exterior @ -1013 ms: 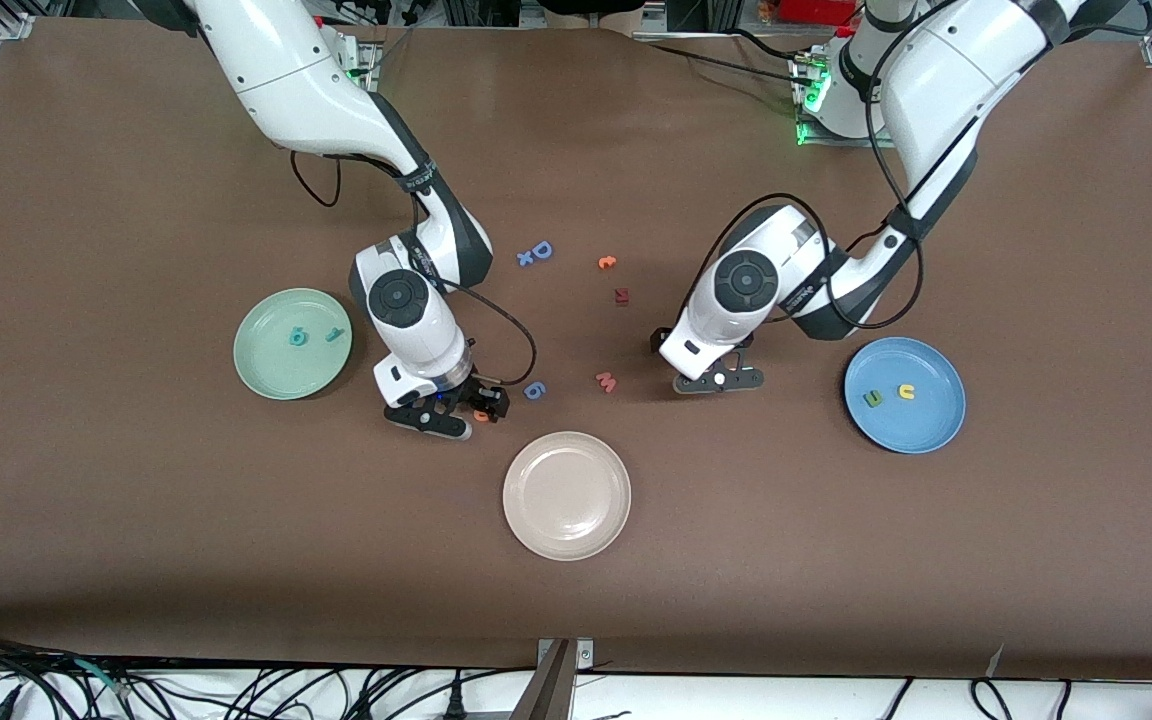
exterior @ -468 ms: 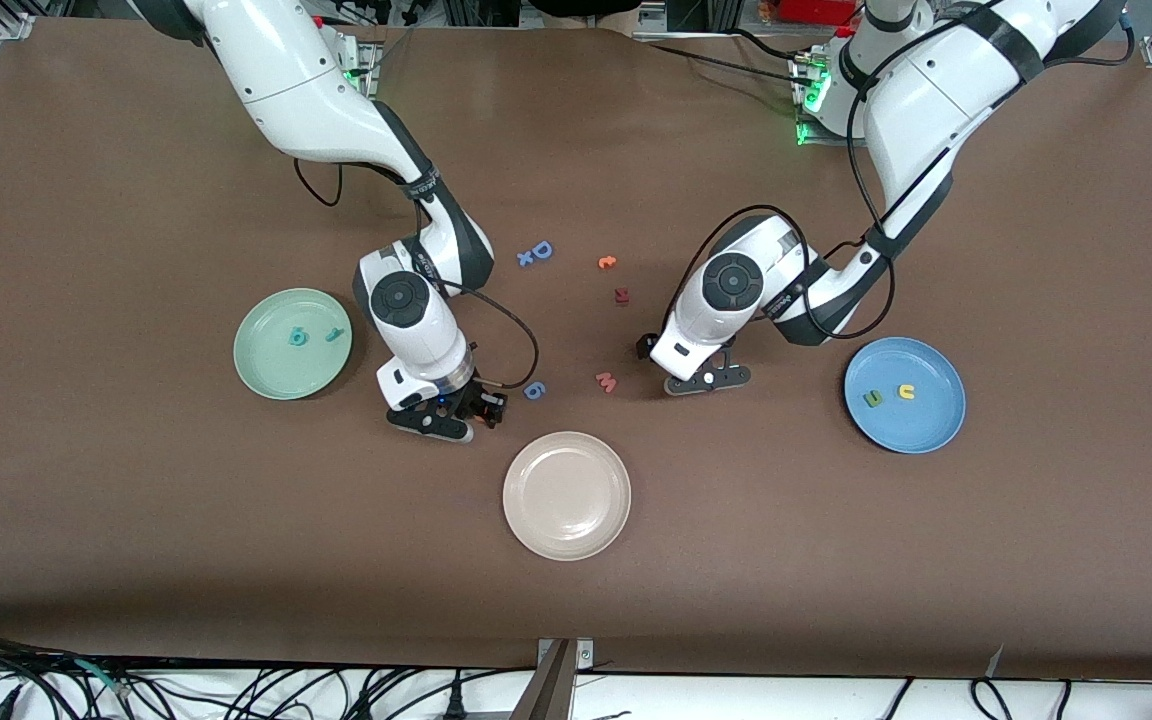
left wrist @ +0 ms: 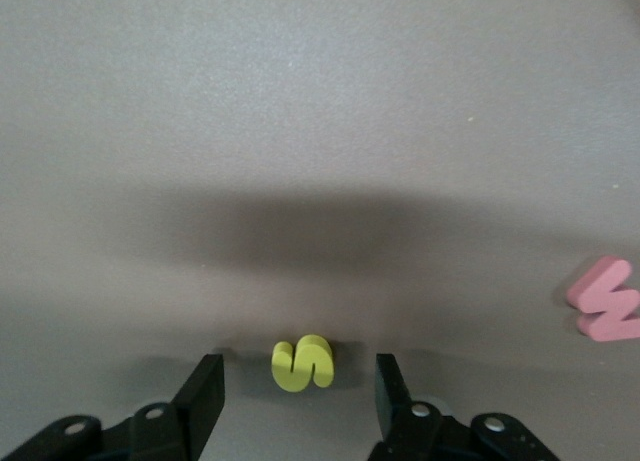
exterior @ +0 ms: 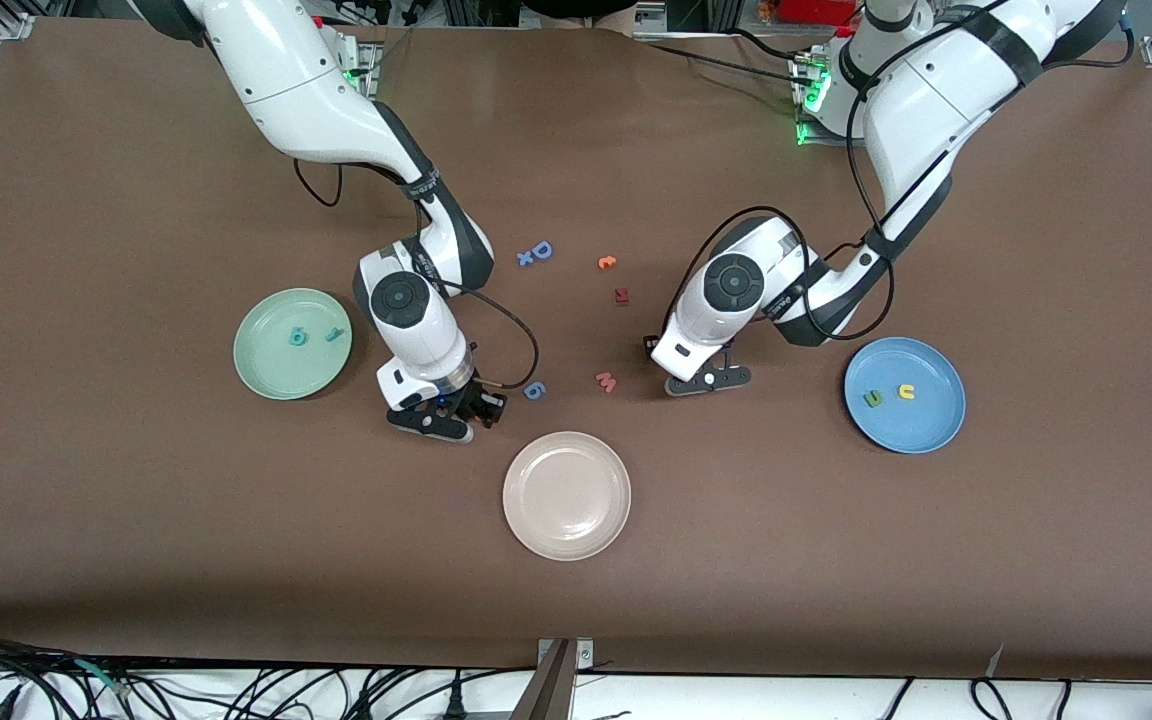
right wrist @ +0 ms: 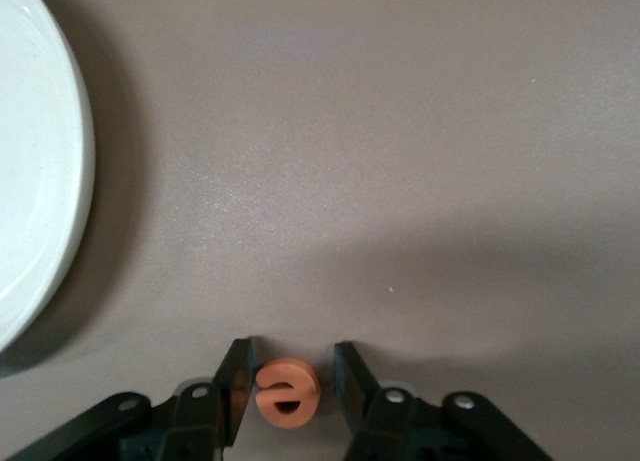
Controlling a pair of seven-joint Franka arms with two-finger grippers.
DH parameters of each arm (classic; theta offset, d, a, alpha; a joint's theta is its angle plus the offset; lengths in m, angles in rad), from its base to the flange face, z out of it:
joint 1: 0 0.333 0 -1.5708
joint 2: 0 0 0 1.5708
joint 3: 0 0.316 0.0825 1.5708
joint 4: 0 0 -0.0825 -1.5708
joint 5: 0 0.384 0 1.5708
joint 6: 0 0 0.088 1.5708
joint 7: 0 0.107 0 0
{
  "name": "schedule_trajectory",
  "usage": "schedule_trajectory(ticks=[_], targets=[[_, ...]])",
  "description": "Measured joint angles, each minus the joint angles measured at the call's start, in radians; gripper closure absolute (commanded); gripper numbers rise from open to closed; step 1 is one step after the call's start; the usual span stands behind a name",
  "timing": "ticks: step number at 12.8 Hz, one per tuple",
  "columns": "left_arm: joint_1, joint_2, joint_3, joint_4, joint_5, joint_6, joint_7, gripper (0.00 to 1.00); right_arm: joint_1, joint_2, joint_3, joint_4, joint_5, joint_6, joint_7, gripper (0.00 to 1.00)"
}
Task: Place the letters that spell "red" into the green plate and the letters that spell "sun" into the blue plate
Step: 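Grasp the yellow s with the left gripper while the right grasps the e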
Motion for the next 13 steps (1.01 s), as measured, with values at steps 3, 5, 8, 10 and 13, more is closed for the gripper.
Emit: schedule_trajectory(ticks=[3,5,8,10,13], targets=[[0.0,0.005,0.004,-0.003,0.004,0.001,0.0,0.59,0.002,0.012,0.001,0.0,0.0,0.031,0.014,0.58],[0.0,0.003,0.003,-0.002,0.01,0.001,0.0,0.74,0.002,0.012,0.001,0.0,0.0,0.034,0.016,0.7],[-0.001,-0.001,0.002,-0.002,0.012,0.001,-0.001,0.78,0.004,0.012,0.004,0.0,0.0,0.044,0.02,0.91],[-0.001,-0.001,0.002,-0.002,0.012,0.002,-0.001,0.81,0.006,0.012,0.006,0.003,0.0,0.052,0.022,0.9],[0.004,-0.002,0.005,0.012,0.014,-0.018,0.0,0.81,0.006,0.012,0.005,0.003,0.0,0.052,0.022,0.9]])
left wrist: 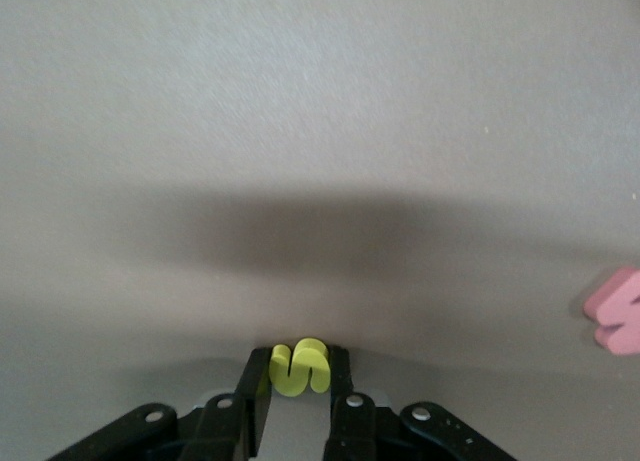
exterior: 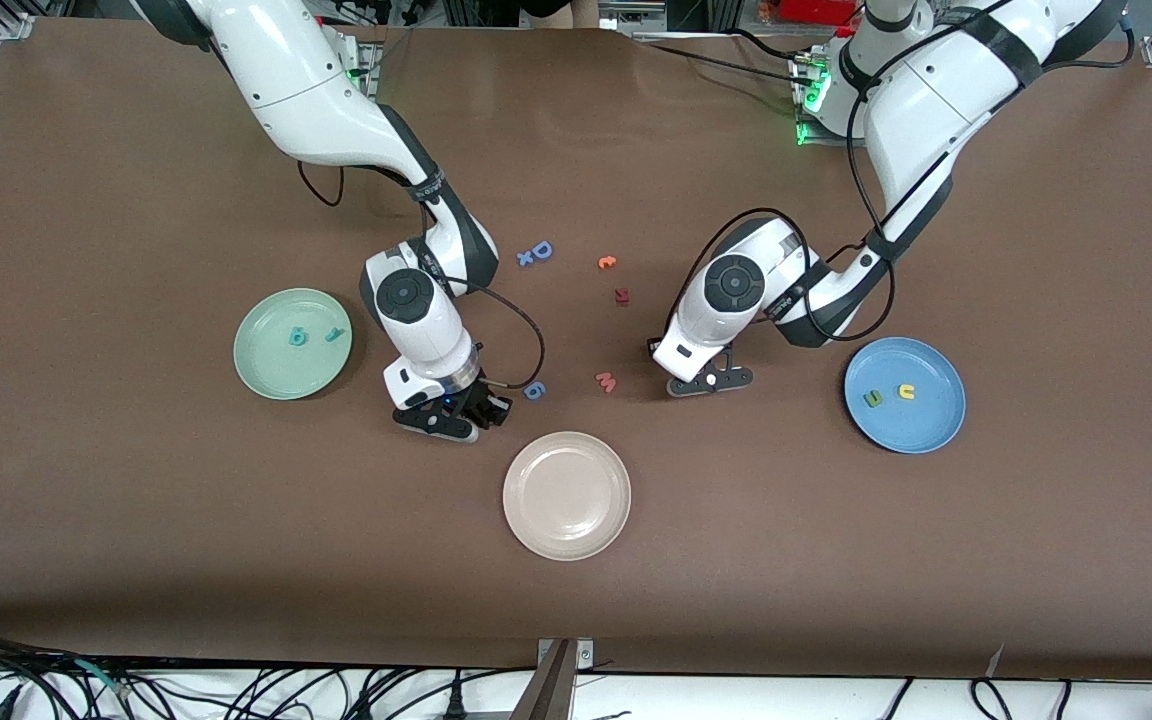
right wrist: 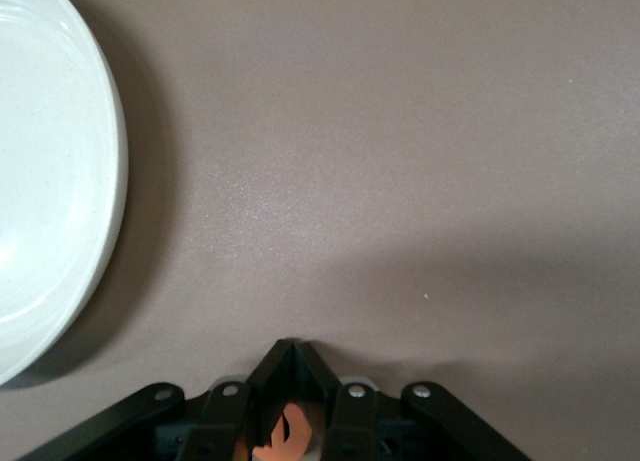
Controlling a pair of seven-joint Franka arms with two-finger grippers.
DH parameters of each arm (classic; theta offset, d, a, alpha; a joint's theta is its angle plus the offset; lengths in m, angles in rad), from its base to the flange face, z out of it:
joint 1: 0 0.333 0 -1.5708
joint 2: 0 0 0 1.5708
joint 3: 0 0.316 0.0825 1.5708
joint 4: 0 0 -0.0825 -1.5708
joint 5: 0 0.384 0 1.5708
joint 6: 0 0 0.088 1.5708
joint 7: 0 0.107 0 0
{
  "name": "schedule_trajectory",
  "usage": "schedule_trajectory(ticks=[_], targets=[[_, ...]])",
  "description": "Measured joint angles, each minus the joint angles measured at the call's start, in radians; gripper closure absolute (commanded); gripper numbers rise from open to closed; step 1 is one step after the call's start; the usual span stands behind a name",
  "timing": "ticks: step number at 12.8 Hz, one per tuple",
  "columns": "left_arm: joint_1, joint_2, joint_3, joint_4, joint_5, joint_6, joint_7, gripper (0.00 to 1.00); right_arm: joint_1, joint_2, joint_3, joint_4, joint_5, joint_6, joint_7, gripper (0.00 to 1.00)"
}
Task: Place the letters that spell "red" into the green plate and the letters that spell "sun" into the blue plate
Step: 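Grasp the yellow s with the left gripper while the right grasps the e, then carry the yellow s to the blue plate and open the left gripper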
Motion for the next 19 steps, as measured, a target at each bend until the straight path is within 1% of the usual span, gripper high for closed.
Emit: schedule_trajectory(ticks=[4,7,12,15,16,19], targets=[[0.01,-0.018,0.0,0.098,0.002,-0.175,0.061,0.8,0.0,0.0,0.0,0.0,0.0,0.0,0.0,0.89],[0.04,-0.038,0.001,0.142,0.002,-0.269,0.181,0.81,0.0,0.0,0.0,0.001,0.0,0.0,0.0,0.89],[0.191,-0.077,0.001,0.157,0.002,-0.361,0.498,0.8,0.005,-0.002,0.001,0.01,0.0,-0.001,0.0,0.88],[0.292,-0.088,0.001,0.157,0.002,-0.389,0.702,0.79,0.005,-0.002,0.004,0.018,0.0,-0.003,0.019,0.81],[0.325,-0.09,0.002,0.157,0.002,-0.393,0.767,0.79,0.006,-0.002,0.009,0.025,0.0,-0.009,0.024,0.68],[0.42,-0.09,0.003,0.136,0.002,-0.406,0.906,0.79,0.006,-0.002,0.015,0.031,0.0,-0.019,0.033,0.69]])
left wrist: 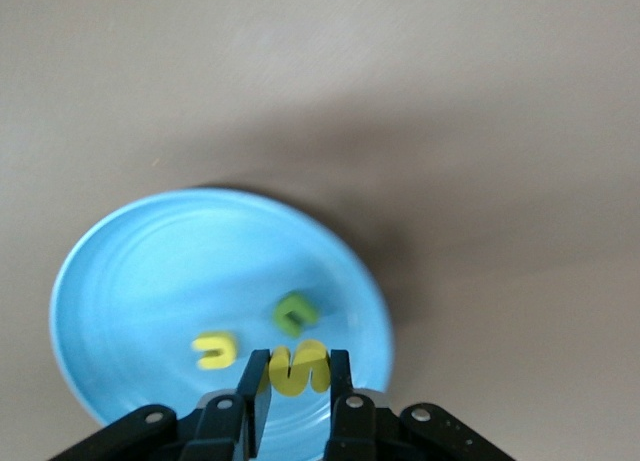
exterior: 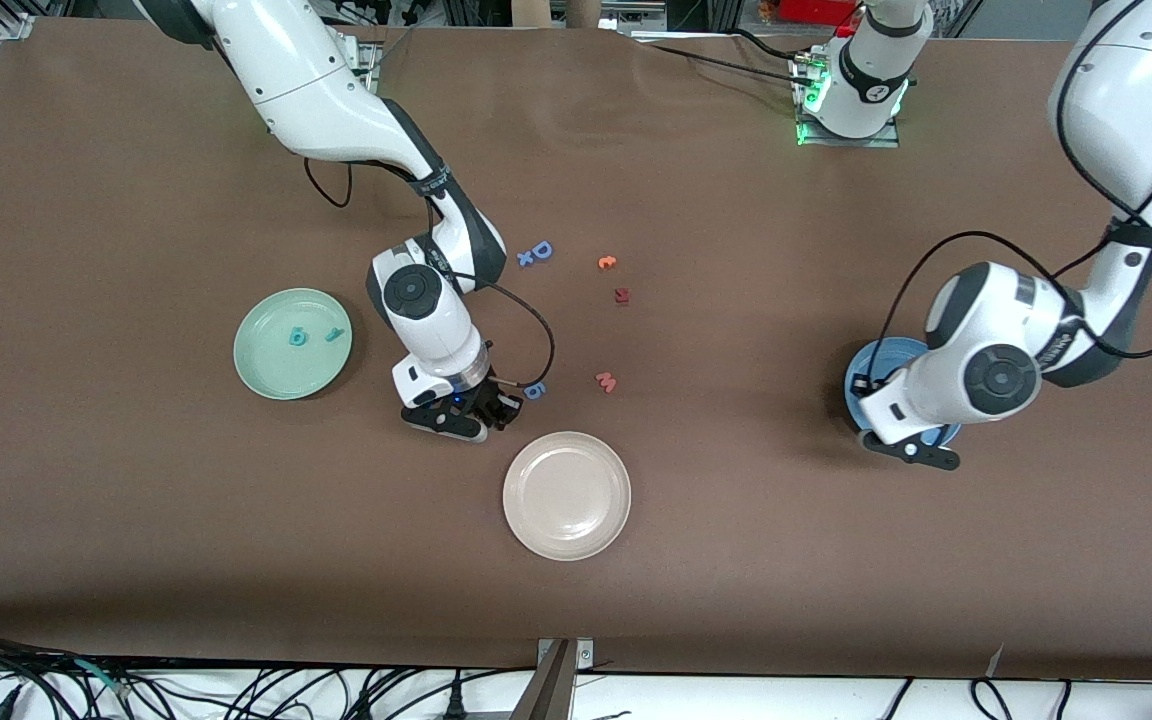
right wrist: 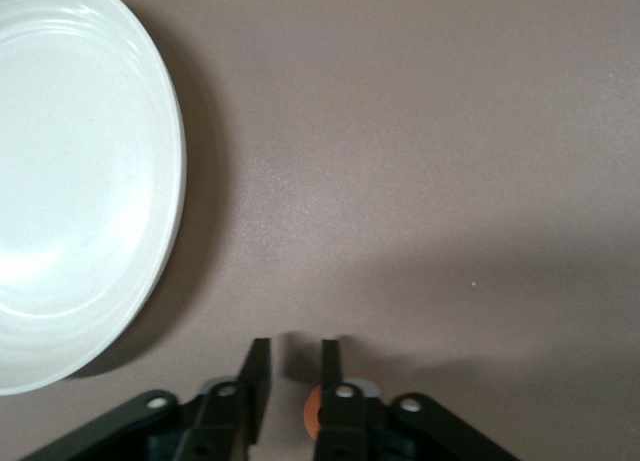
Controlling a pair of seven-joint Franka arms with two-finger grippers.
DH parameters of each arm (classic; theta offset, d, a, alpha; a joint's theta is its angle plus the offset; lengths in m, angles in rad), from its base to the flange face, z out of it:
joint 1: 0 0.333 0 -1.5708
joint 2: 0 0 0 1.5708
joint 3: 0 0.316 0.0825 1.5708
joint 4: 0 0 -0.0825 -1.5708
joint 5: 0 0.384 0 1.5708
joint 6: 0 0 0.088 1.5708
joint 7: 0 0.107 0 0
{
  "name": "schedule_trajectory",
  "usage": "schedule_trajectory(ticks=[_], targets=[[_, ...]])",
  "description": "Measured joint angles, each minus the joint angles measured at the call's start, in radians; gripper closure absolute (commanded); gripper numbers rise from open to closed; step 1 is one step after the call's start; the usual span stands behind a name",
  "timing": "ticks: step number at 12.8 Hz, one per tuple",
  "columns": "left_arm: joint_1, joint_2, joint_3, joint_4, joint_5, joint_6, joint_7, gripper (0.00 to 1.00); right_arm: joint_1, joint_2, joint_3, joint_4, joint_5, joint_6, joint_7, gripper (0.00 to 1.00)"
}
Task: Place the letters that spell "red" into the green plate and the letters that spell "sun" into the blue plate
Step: 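Carry the yellow s to the blue plate and open the left gripper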
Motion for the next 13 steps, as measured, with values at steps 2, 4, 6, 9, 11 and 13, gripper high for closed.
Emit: schedule_trajectory(ticks=[2,4,6,9,11,13], targets=[[0.042,0.0,0.0,-0.04,0.0,-0.001,0.026,0.79,0.0,0.0,0.0,0.0,0.0,-0.006,0.0,0.69],[0.068,0.0,-0.002,-0.075,0.0,0.001,0.04,0.78,0.0,0.0,0.0,0.0,-0.003,-0.015,0.0,0.69],[0.073,0.0,-0.008,-0.103,0.0,0.003,0.04,0.77,0.0,0.0,0.0,-0.001,-0.007,-0.041,0.0,0.69],[0.083,0.002,-0.009,-0.121,0.0,0.01,0.041,0.36,0.0,-0.003,0.0,0.0,-0.009,-0.068,0.0,0.68],[0.089,0.005,-0.009,-0.128,0.0,0.02,0.042,0.0,0.0,-0.006,0.0,0.0,-0.009,-0.079,0.0,0.51],[0.089,0.005,-0.01,-0.129,0.0,0.02,0.042,0.0,0.001,-0.011,0.0,0.0,-0.009,-0.085,0.0,0.21]])
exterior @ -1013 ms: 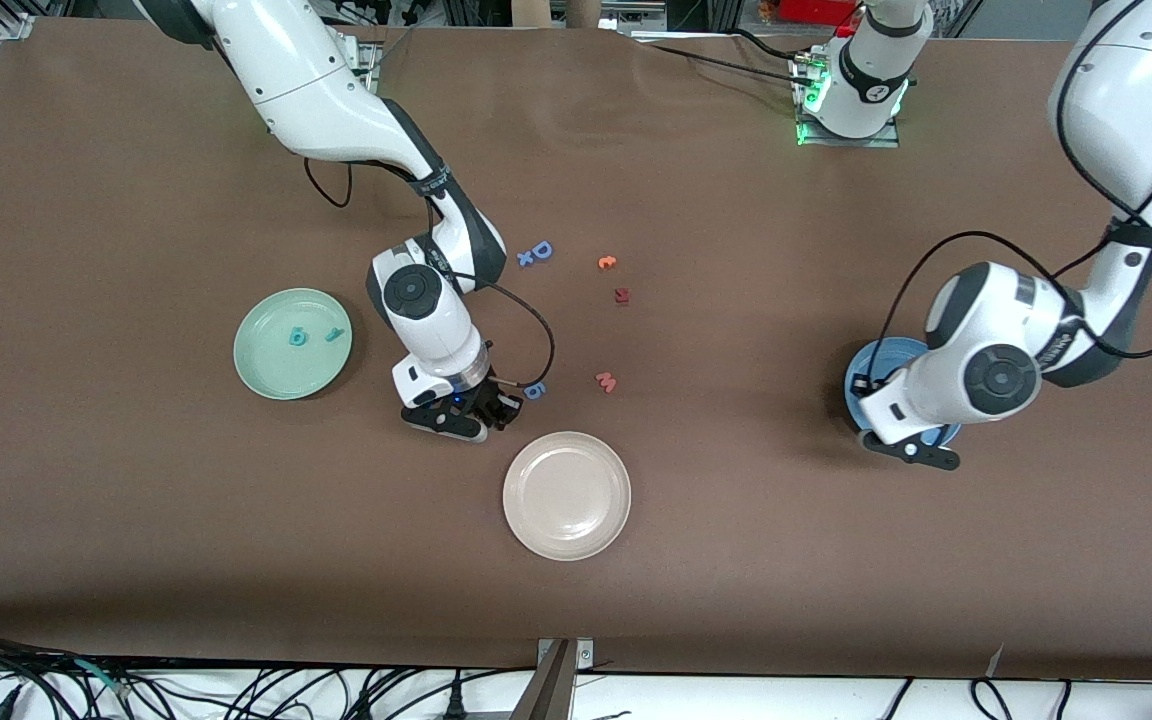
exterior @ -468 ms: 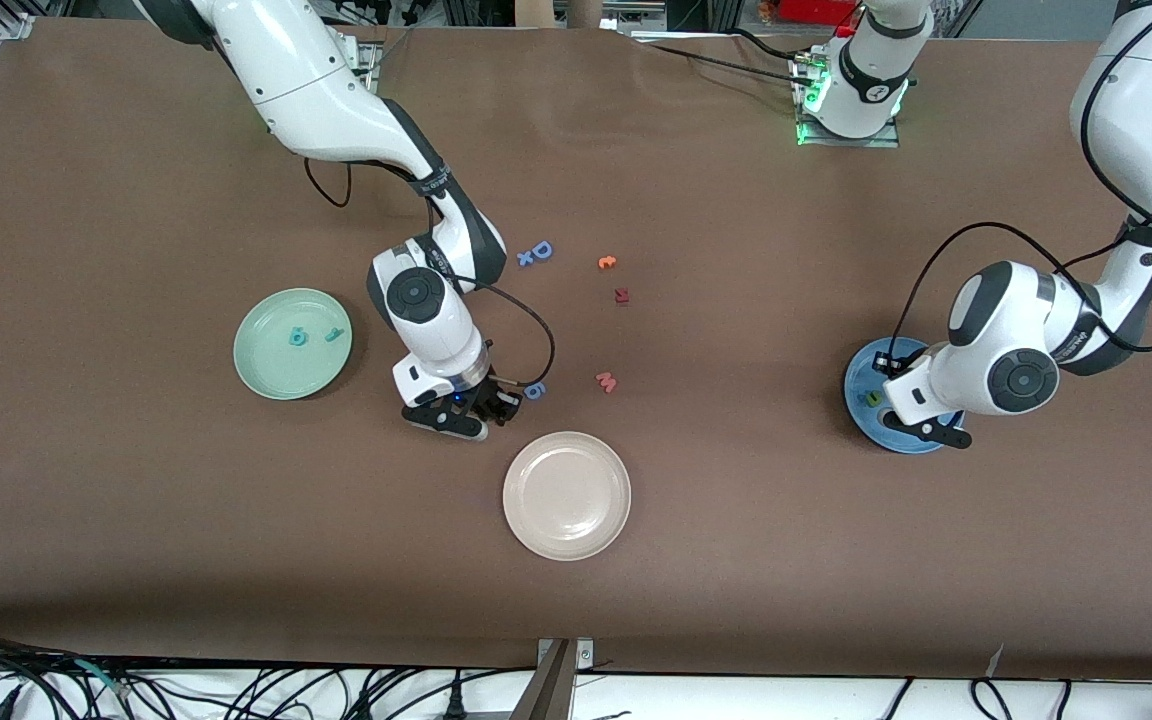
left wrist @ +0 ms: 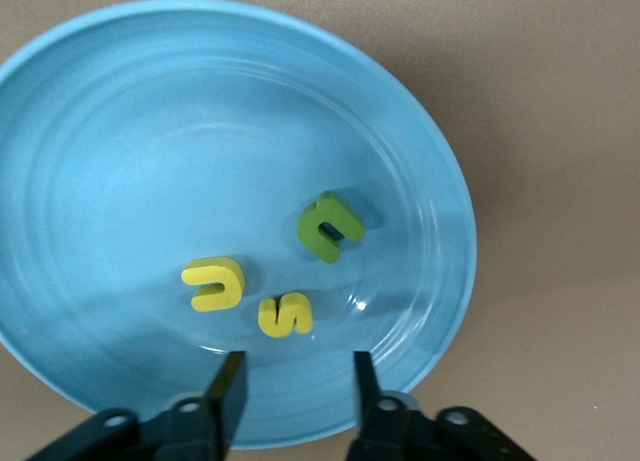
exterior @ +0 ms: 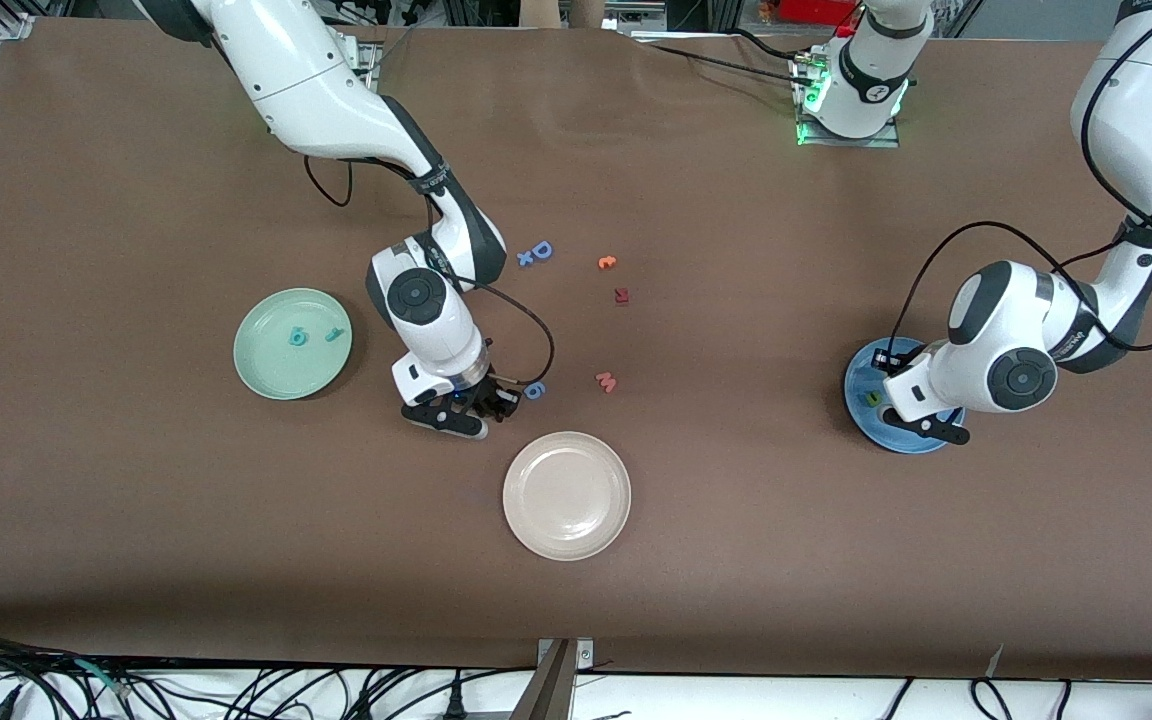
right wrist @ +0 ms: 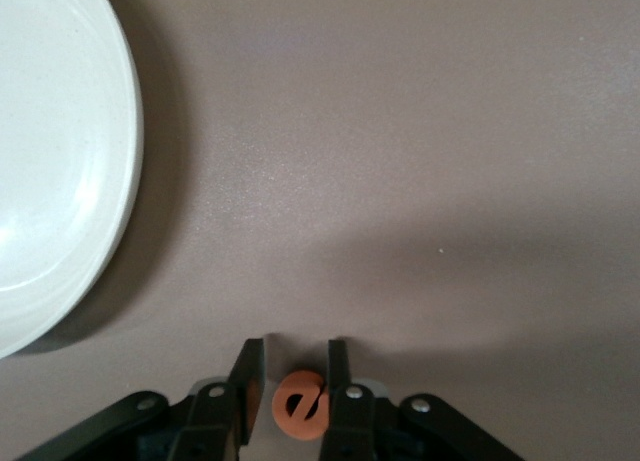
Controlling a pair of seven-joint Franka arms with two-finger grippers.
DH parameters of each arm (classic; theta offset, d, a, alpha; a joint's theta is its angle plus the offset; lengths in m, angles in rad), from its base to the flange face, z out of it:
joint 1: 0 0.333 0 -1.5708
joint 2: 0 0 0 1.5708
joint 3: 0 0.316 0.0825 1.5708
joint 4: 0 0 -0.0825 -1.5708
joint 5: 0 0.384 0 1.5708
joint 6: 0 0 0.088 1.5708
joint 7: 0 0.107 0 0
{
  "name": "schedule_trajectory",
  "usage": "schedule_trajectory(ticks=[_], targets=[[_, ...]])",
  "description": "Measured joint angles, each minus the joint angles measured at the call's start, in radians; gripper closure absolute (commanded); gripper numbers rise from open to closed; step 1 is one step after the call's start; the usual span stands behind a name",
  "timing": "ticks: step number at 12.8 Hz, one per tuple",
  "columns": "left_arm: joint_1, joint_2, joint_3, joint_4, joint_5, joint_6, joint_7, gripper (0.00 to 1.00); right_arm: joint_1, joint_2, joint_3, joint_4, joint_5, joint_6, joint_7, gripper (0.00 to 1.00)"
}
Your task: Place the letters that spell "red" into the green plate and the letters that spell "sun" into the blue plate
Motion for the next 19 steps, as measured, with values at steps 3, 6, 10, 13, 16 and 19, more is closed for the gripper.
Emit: schedule_trajectory(ticks=[3,6,10,13,16,19], targets=[[-0.001,0.0,-0.007,0.002,0.0,0.0,0.0,0.0,0.0,-0.001,0.0,0.0,0.0,-0.001,0.001,0.2],[0.0,-0.013,-0.032,0.026,0.0,-0.012,0.0,0.0,0.001,-0.001,0.0,0.0,0.0,-0.002,0.003,0.22],[0.0,-0.054,-0.1,0.149,-0.026,-0.147,-0.003,0.0,0.006,-0.001,0.0,-0.001,0.0,-0.009,0.007,0.65],[-0.009,-0.069,-0.138,0.301,-0.043,-0.286,-0.003,0.0,0.006,-0.001,0.0,-0.002,0.0,-0.01,0.008,0.66],[-0.02,-0.069,-0.186,0.398,-0.044,-0.397,-0.003,0.0,0.006,-0.001,0.0,-0.002,0.0,-0.01,0.008,0.66],[-0.033,-0.073,-0.238,0.509,-0.044,-0.47,-0.003,0.0,0.006,-0.001,0.0,-0.002,0.0,-0.01,0.008,0.66]])
